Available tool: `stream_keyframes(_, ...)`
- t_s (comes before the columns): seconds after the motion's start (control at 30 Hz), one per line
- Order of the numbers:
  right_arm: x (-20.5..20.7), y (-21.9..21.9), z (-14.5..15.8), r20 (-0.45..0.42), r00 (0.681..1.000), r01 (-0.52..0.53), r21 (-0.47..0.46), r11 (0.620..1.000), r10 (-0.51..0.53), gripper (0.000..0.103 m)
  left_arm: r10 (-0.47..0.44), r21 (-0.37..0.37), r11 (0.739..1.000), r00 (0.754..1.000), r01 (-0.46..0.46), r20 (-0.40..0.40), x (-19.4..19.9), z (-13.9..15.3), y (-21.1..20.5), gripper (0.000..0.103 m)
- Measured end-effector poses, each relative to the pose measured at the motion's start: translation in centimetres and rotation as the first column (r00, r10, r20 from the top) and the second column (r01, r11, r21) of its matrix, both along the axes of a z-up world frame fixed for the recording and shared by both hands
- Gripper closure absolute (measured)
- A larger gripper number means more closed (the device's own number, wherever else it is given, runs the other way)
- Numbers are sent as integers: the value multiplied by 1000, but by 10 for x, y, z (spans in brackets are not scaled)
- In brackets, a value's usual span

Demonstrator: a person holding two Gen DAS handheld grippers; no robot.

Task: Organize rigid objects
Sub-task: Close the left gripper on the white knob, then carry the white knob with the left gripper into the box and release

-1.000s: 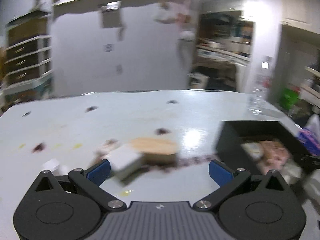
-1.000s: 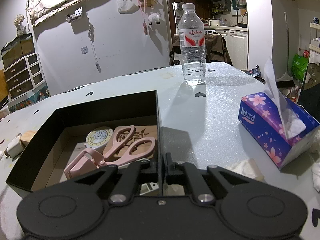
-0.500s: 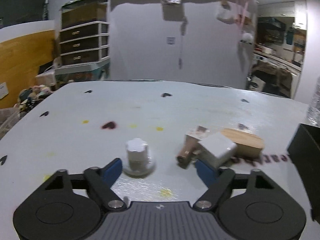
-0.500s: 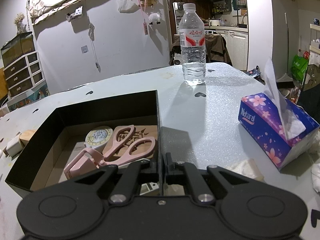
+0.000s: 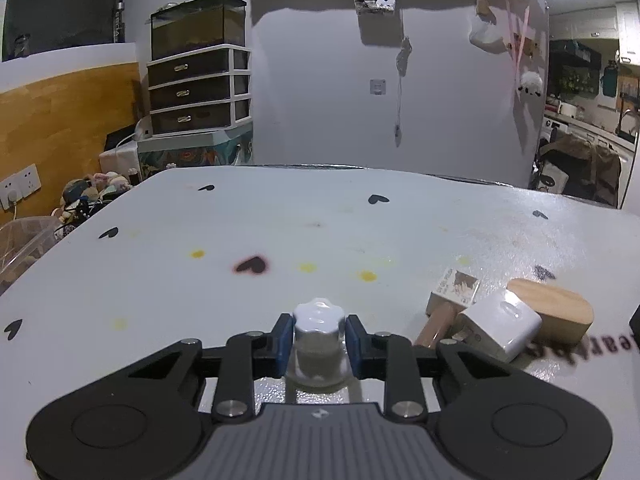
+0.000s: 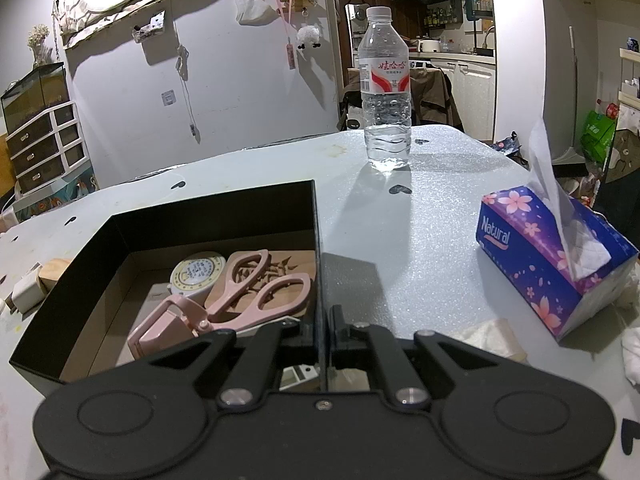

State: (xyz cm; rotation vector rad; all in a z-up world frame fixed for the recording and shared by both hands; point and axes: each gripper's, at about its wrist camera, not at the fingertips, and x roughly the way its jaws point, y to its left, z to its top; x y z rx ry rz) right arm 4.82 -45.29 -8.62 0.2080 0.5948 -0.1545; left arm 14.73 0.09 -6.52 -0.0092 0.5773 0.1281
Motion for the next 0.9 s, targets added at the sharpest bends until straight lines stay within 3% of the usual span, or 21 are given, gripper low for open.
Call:
stream_keyframes(0.27, 0, -1, 0, -1, 1000, -1, -3, 1000, 1, 98, -36, -7, 999, 999, 36, 38, -12, 12, -4, 73)
stream_keyframes(0.37, 0, 0, 0, -1, 1000, -1, -3, 1000, 1, 98, -100, -14, 995, 992, 101, 78, -20, 27, -15, 73)
stream_keyframes(0.5, 0, 0, 0, -1, 1000, -1, -3, 1000, 1, 98, -240, -46, 968, 963, 247, 122, -29, 42, -43, 73)
stream_keyframes(0.63, 0, 0, 0, -1, 1000, -1, -2, 1000, 1, 98, -399, -62, 910, 905, 411, 147, -35, 53, -83, 73)
stream_keyframes(0.9, -1, -1, 0, 2, 1000, 1, 4, 1000, -1, 98, -661, -15, 740, 731, 672, 167, -29, 62, -176, 73)
